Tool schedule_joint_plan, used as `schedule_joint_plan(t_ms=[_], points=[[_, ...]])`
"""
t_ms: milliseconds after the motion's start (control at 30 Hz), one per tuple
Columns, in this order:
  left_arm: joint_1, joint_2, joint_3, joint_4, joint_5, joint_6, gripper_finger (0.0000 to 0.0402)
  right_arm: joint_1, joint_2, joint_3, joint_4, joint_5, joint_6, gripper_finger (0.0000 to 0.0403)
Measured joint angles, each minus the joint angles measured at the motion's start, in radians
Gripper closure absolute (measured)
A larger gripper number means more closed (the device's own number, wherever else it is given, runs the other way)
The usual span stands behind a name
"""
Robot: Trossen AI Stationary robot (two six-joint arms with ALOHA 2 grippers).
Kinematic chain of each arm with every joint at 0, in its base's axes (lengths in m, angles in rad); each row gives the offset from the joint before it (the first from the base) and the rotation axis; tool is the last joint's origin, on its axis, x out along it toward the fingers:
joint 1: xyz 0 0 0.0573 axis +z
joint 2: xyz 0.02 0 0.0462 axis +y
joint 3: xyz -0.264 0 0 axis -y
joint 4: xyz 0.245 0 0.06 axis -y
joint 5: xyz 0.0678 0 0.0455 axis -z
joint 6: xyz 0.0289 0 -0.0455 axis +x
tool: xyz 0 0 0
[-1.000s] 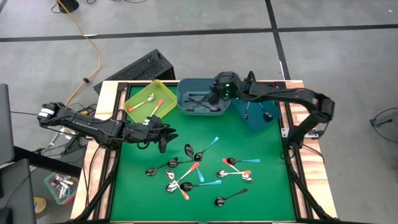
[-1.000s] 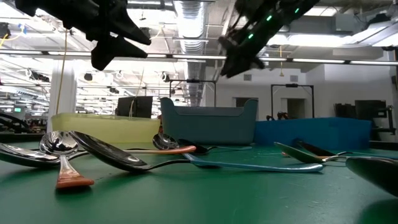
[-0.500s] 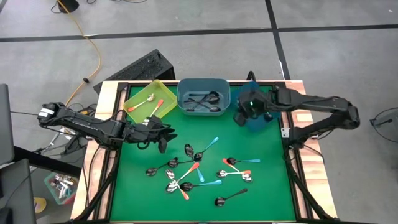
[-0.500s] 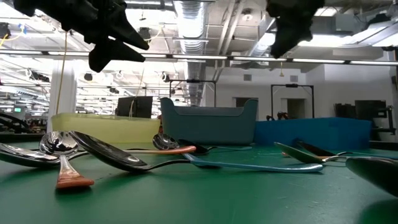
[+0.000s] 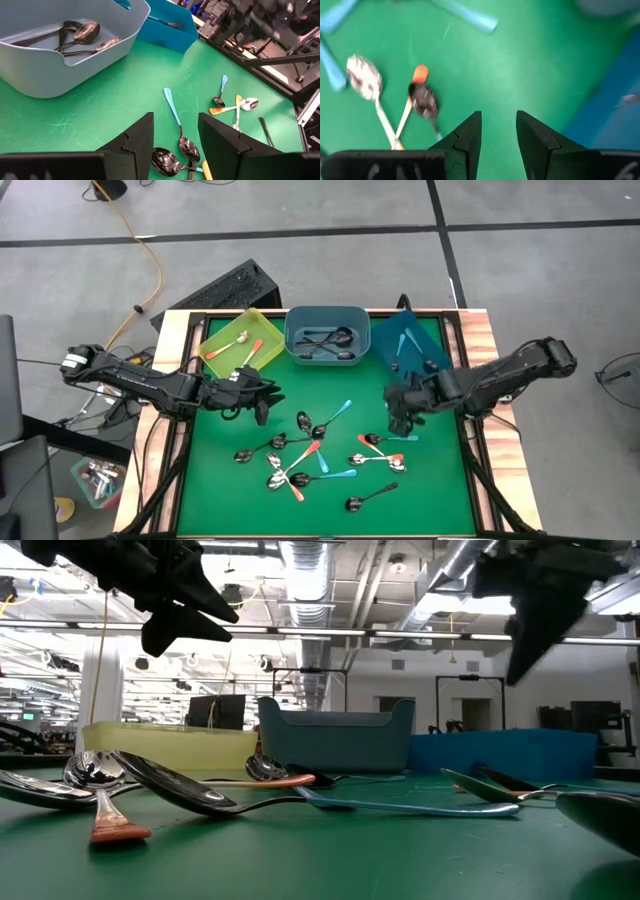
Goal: Sort silverware by color (type)
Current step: Put the blue spoon into the blue bin
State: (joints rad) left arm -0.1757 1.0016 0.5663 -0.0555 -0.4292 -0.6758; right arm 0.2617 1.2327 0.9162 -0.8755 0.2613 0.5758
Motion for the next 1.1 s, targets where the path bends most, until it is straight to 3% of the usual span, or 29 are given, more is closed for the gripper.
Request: schedule_joint_plan(t_ms=[267,533,1100], points=[[0.000,0.000,0.000,-0.001,-0.010,0.000,0.0264,0.102,-0.001,-0.153,0.252,-0.030,0.066,0.0270],[0.000,0.000,0.000,-0.003,-0.030,-0.001,0.0264,0.147,-0.001,-0.192,0.323,-0.029,0.078,0.0267],[0.000,0.000,0.000,-0.009,-0.057,-0.002,0.0264,0.151,0.043,-0.219,0.341,-0.027,0.044,0.0219]])
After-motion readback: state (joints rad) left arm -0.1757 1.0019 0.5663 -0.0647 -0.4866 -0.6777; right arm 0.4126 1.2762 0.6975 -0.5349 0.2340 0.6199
